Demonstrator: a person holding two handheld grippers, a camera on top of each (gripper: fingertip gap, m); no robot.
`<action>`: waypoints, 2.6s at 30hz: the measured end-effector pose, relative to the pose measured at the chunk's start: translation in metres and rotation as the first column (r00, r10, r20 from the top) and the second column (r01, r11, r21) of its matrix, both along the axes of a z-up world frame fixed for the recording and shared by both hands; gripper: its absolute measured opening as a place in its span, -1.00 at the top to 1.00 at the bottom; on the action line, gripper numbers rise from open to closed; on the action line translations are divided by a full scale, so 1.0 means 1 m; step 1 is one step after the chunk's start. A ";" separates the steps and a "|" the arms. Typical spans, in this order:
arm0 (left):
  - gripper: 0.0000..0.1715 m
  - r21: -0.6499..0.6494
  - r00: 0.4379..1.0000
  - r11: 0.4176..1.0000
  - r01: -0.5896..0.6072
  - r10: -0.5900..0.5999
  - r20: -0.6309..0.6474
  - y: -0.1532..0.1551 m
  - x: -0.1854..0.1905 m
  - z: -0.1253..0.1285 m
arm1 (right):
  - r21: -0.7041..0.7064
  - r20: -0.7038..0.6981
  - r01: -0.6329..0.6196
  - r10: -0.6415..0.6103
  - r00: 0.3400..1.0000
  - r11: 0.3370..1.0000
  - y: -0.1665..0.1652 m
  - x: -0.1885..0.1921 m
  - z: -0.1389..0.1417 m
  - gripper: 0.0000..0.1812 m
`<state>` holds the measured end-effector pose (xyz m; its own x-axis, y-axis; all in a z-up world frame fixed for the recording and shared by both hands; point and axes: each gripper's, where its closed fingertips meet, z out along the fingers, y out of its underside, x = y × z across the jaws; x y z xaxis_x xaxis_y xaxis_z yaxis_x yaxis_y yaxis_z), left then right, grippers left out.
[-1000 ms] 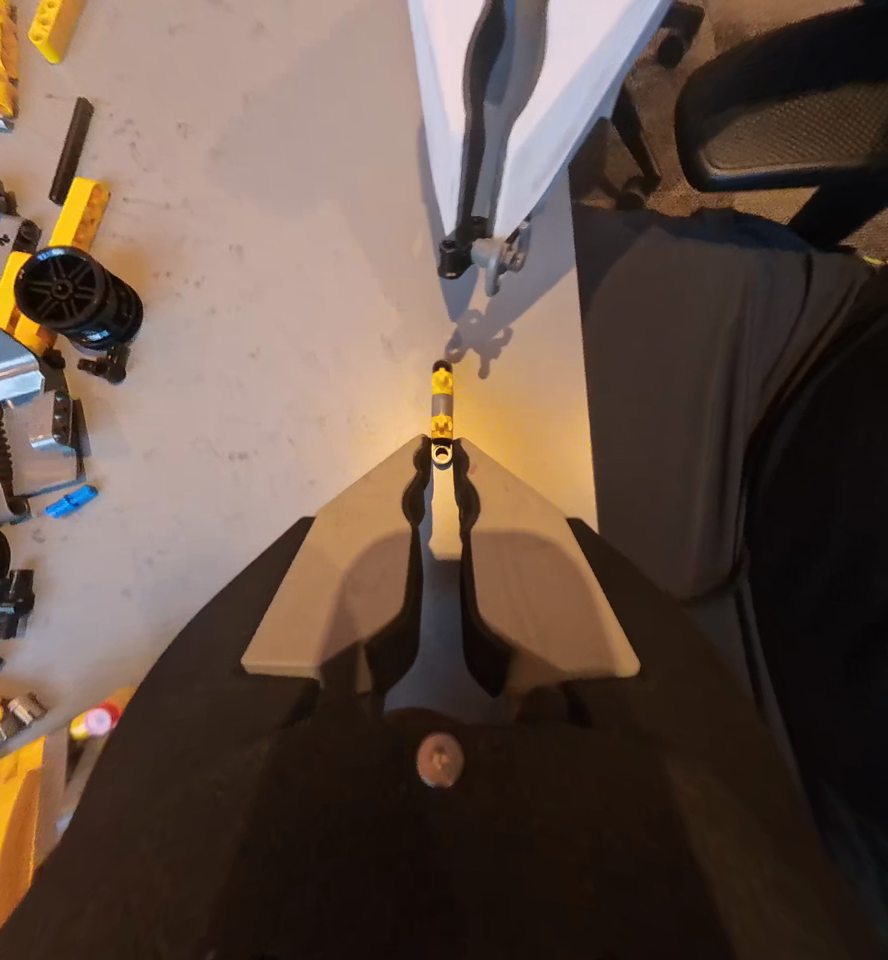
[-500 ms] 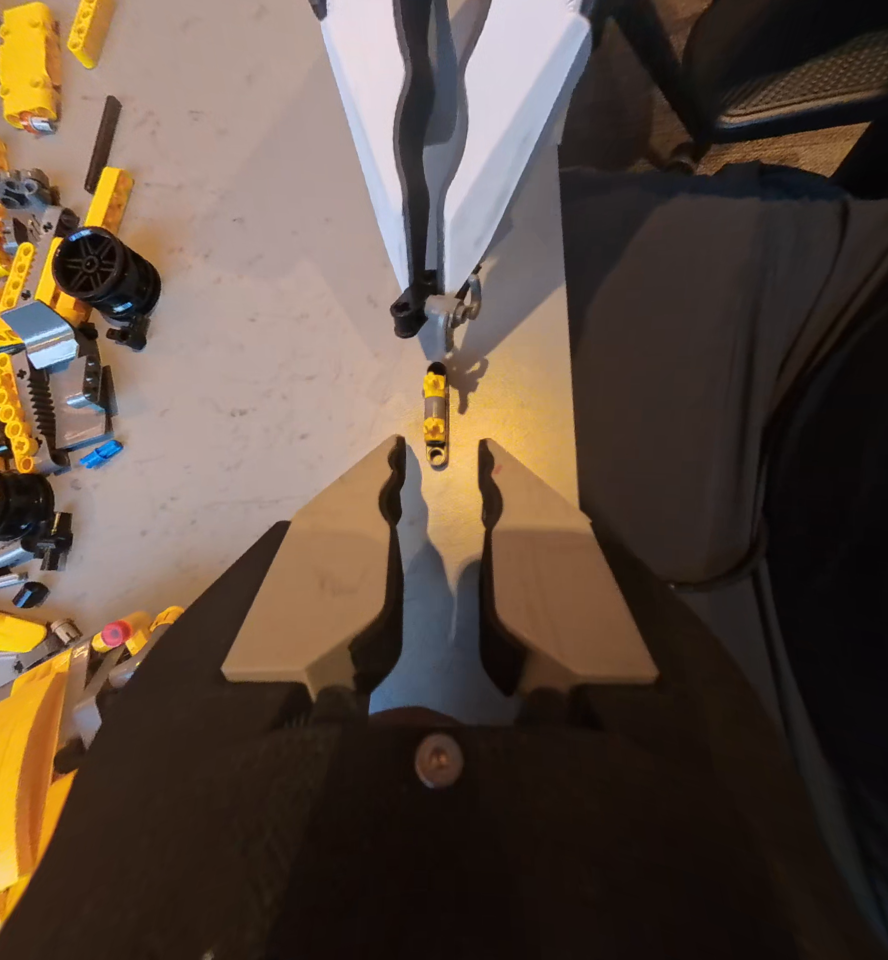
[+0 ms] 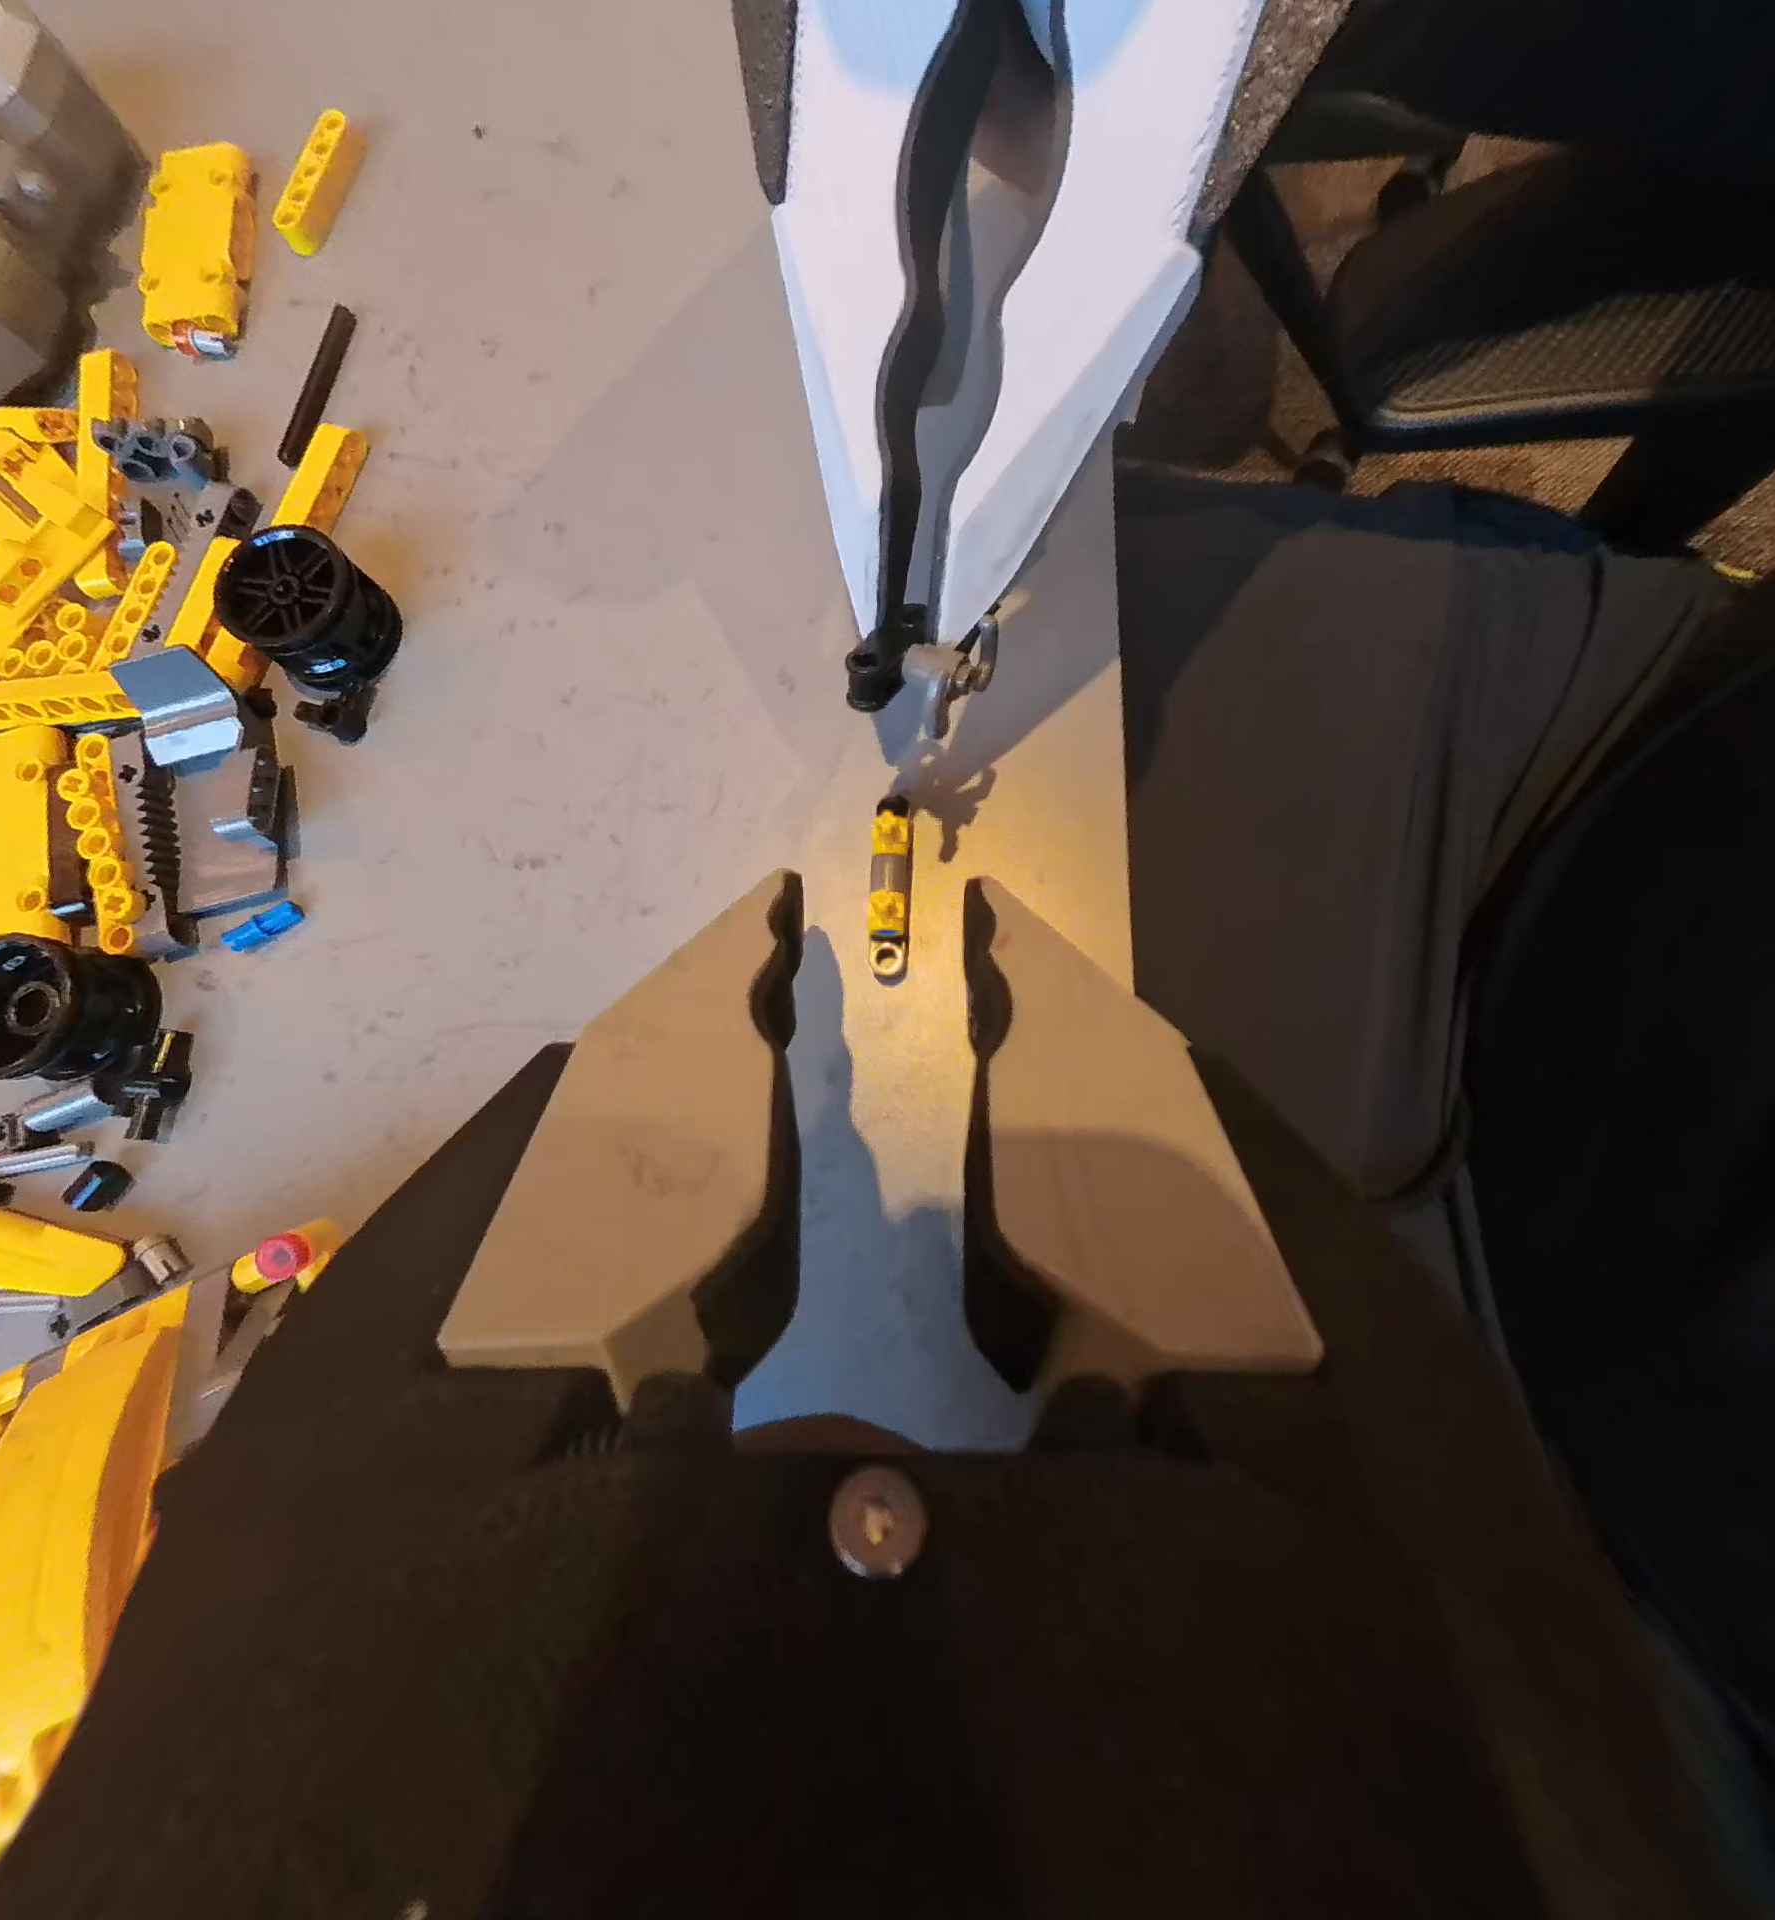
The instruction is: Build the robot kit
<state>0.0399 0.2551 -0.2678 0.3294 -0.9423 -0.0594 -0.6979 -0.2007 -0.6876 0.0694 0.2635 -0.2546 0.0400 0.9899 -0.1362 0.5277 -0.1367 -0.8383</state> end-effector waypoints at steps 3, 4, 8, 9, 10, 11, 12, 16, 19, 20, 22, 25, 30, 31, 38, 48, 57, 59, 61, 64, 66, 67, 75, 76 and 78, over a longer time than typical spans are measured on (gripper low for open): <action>0.68 -0.018 0.999 1.000 -0.014 0.015 0.040 0.002 0.001 0.003 | 0.002 -0.001 0.004 -0.004 1.000 1.000 0.001 0.001 0.001 0.93; 0.68 -0.021 0.998 1.000 -0.018 0.020 0.056 0.002 0.002 0.006 | 0.003 -0.003 0.005 -0.005 1.000 1.000 0.001 0.001 0.001 0.93; 0.67 -0.044 0.991 0.999 -0.029 0.035 0.130 0.004 0.004 0.018 | 0.003 -0.002 0.006 -0.006 1.000 1.000 0.001 0.002 0.001 0.93; 0.67 -0.052 0.989 0.998 -0.032 0.039 0.146 0.005 0.005 0.020 | 0.003 -0.002 0.006 -0.006 1.000 1.000 0.001 0.002 0.001 0.93; 0.67 -0.061 0.986 0.998 -0.034 0.044 0.158 0.005 0.005 0.021 | 0.004 -0.001 0.006 -0.006 1.000 1.000 0.001 0.002 0.001 0.93; 0.67 -0.067 0.985 0.997 -0.039 0.050 0.165 0.006 0.005 0.022 | 0.006 0.000 0.006 -0.006 1.000 1.000 0.001 0.002 0.001 0.93; 0.67 -0.071 0.984 0.997 -0.044 0.056 0.167 0.007 0.004 0.022 | 0.008 0.001 0.006 -0.006 1.000 1.000 0.001 0.002 0.001 0.93; 0.67 -0.074 0.986 0.996 -0.045 0.056 0.159 0.006 0.004 0.019 | 0.011 -0.002 0.006 -0.006 1.000 1.000 0.001 0.002 0.004 0.93; 0.67 -0.069 0.987 0.997 -0.040 0.051 0.153 0.006 0.004 0.018 | 0.016 -0.004 0.002 -0.002 1.000 1.000 0.001 0.000 0.006 0.93; 0.68 -0.066 0.987 0.997 -0.042 0.052 0.152 0.006 0.004 0.019 | 0.020 -0.002 0.001 -0.001 1.000 1.000 0.001 0.000 0.006 0.93; 0.68 -0.067 0.985 0.997 -0.046 0.056 0.166 0.007 0.004 0.022 | 0.028 0.000 -0.001 0.001 1.000 1.000 0.002 -0.001 0.008 0.93; 0.68 -0.099 0.974 0.994 -0.047 0.068 0.214 0.007 0.005 0.028 | 0.032 -0.003 -0.001 0.001 1.000 0.999 0.004 -0.001 0.010 0.93; 0.66 -0.124 0.970 0.992 -0.030 0.058 0.235 0.005 0.007 0.028 | 0.044 0.011 -0.013 0.012 1.000 0.999 0.001 -0.002 0.009 0.93; 0.66 -0.120 0.972 0.993 -0.022 0.050 0.232 0.004 0.007 0.027 | 0.053 0.019 -0.016 0.015 1.000 0.998 0.001 -0.002 0.008 0.93; 0.67 -0.090 0.979 0.995 0.032 -0.013 0.204 -0.005 0.010 0.023 | 0.097 0.048 -0.083 0.079 0.996 0.992 -0.008 -0.013 0.008 0.93; 0.76 -0.043 0.984 0.994 0.102 -0.094 0.153 -0.010 -0.004 0.022 | 0.181 0.185 -0.233 0.200 0.962 0.955 -0.018 -0.025 -0.002 0.93; 0.92 -0.032 0.980 0.988 0.148 -0.142 0.137 -0.015 -0.001 0.015 | 0.218 0.230 -0.296 0.246 0.942 0.930 -0.023 -0.028 0.000 0.93; 0.94 -0.034 0.980 0.988 0.151 -0.145 0.140 -0.016 0.001 0.013 | 0.224 0.236 -0.299 0.246 0.940 0.928 -0.022 -0.028 -0.001 0.93; 0.94 -0.033 0.979 0.987 0.160 -0.154 0.136 -0.017 0.002 0.012 | 0.230 0.242 -0.307 0.252 0.937 0.923 -0.022 -0.028 -0.002 0.93; 0.95 -0.029 0.976 0.984 0.174 -0.168 0.142 -0.018 0.004 0.011 | 0.230 0.240 -0.318 0.263 0.934 0.920 -0.024 -0.026 -0.002 0.93; 0.95 -0.017 0.973 0.984 0.178 -0.174 0.149 -0.018 0.004 0.012 | 0.228 0.235 -0.318 0.265 0.935 0.920 -0.024 -0.026 -0.002 0.93; 0.96 -0.004 0.973 0.984 0.176 -0.174 0.152 -0.017 0.004 0.012 | 0.232 0.231 -0.314 0.261 0.937 0.921 -0.022 -0.026 -0.002 0.93; 0.96 0.091 0.974 0.989 0.117 -0.132 0.182 -0.009 0.004 0.019 | 0.258 0.171 -0.245 0.205 0.964 0.935 -0.011 -0.018 0.002 0.92; 0.96 0.097 0.975 0.989 0.112 -0.128 0.183 -0.008 0.005 0.021 | 0.261 0.161 -0.235 0.198 0.967 0.936 -0.009 -0.016 0.003 0.90; 0.96 0.102 0.974 0.989 0.108 -0.125 0.188 -0.008 0.006 0.026 | 0.261 0.125 -0.222 0.195 0.973 0.939 -0.008 -0.016 0.007 0.89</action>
<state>0.0463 0.2470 -0.2421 0.2313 -0.9685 -0.0918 -0.5651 -0.0569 -0.8231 0.0534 0.2560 -0.2480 -0.1720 0.9760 0.1334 0.5991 0.2111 -0.7724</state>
